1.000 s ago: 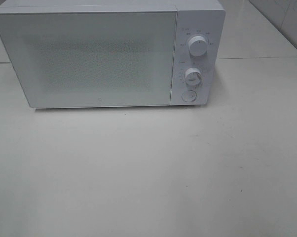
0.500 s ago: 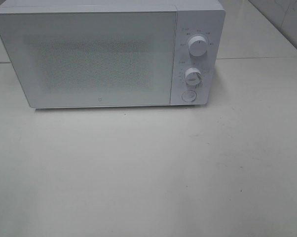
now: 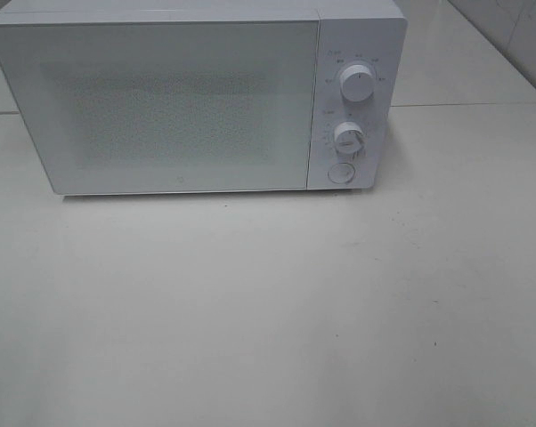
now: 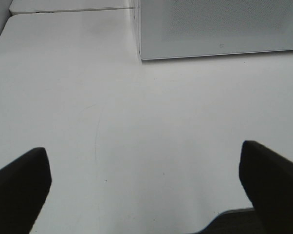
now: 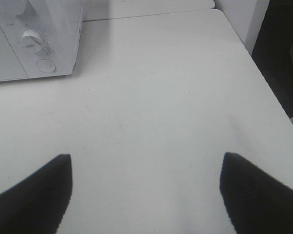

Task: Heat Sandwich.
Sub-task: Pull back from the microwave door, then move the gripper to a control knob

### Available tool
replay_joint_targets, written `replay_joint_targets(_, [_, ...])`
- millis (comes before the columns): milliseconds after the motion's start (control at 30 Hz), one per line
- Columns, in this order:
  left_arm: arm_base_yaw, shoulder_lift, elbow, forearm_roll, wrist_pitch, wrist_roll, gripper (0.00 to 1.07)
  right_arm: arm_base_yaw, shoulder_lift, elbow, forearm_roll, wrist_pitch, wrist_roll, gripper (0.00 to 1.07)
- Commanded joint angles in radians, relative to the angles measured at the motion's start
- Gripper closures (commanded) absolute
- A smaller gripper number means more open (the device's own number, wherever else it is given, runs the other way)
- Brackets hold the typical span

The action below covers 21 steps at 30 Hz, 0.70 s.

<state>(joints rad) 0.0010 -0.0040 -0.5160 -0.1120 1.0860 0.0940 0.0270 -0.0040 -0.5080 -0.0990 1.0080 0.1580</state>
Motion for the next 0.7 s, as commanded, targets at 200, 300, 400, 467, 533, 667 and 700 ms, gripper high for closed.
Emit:
replay_joint_targets(200, [-0.001, -0.023, -0.001, -0.003, -0.01, -0.006, 0.09, -0.004, 0.081, -0.066, -0.029, -0.111, -0.077, 0.27])
replay_joint_targets(300, [-0.001, -0.023, -0.001, -0.003, -0.01, -0.006, 0.09, -0.004, 0.115, -0.067, -0.033, -0.143, -0.083, 0.26])
replay_joint_targets(400, [-0.001, -0.023, -0.001, -0.003, -0.01, -0.006, 0.09, -0.004, 0.177, -0.067, -0.033, -0.203, -0.083, 0.26])
replay_joint_targets(467, [-0.001, -0.023, -0.001, -0.003, -0.01, -0.006, 0.09, -0.004, 0.238, -0.067, -0.032, -0.27, -0.082, 0.26])
replay_joint_targets(533, [-0.001, -0.023, -0.001, -0.003, -0.01, -0.006, 0.09, -0.004, 0.278, -0.067, -0.032, -0.32, -0.082, 0.26])
replay_joint_targets(667, [-0.001, -0.023, -0.001, -0.003, -0.01, -0.006, 0.09, -0.004, 0.362, -0.067, -0.032, -0.41, -0.08, 0.26])
replay_joint_targets(700, [-0.001, -0.023, -0.001, -0.003, -0.01, -0.006, 0.09, -0.004, 0.362, -0.067, -0.032, -0.41, -0.08, 0.26])
